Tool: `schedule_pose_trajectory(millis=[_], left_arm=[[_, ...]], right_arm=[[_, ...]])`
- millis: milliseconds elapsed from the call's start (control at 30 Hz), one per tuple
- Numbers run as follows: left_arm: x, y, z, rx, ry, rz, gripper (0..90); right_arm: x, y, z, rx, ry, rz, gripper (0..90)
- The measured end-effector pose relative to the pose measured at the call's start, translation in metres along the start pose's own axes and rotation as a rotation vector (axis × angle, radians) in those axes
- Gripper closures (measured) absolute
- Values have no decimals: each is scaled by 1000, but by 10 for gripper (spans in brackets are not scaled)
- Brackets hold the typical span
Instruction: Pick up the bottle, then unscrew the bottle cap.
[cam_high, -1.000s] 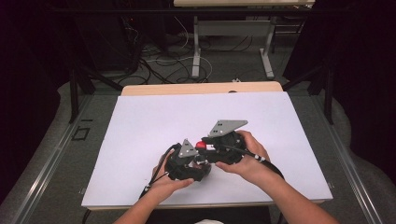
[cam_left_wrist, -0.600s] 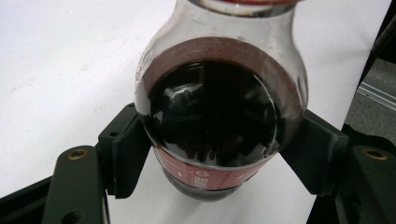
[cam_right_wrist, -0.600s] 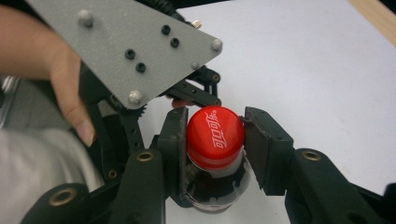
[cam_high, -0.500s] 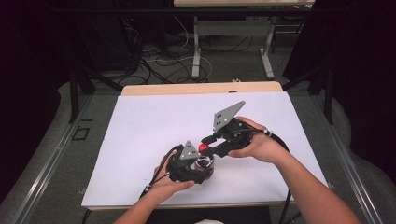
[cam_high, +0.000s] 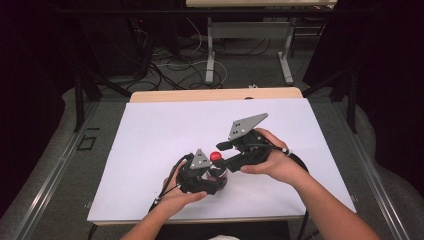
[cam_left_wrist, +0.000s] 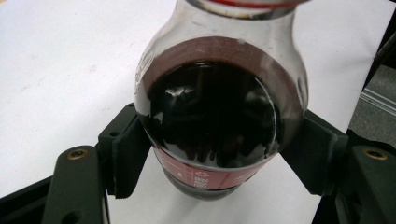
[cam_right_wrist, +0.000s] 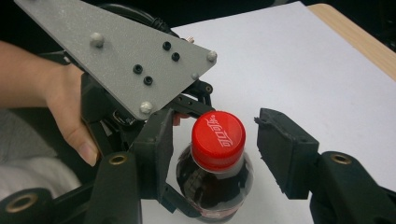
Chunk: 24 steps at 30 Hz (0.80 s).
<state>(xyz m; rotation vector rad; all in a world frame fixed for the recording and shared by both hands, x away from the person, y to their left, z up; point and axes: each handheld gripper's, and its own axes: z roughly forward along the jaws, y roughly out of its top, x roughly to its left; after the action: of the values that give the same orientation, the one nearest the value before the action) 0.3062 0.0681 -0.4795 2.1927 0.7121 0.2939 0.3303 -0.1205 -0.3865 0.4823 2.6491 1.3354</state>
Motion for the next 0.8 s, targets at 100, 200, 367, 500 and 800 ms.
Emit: schedule_pose_trajectory(millis=[100, 200, 367, 500, 800], left_arm=[[1, 0, 0, 5, 0, -10, 299], [1, -1, -1, 1, 7, -32, 298], [2, -1, -1, -4, 31, -33, 299], [2, -1, -1, -2, 38, -36, 299], [-1, -2, 1, -1, 49, -37, 299]], right_arm=[[5, -2, 0, 11, -69, 33, 438], [10, -4, 1, -8, -121, 55, 438], [19, -5, 2, -25, -179, 95, 471], [25, -4, 7, -25, -220, 127, 490], [30, 0, 17, 7, -261, 163, 542]])
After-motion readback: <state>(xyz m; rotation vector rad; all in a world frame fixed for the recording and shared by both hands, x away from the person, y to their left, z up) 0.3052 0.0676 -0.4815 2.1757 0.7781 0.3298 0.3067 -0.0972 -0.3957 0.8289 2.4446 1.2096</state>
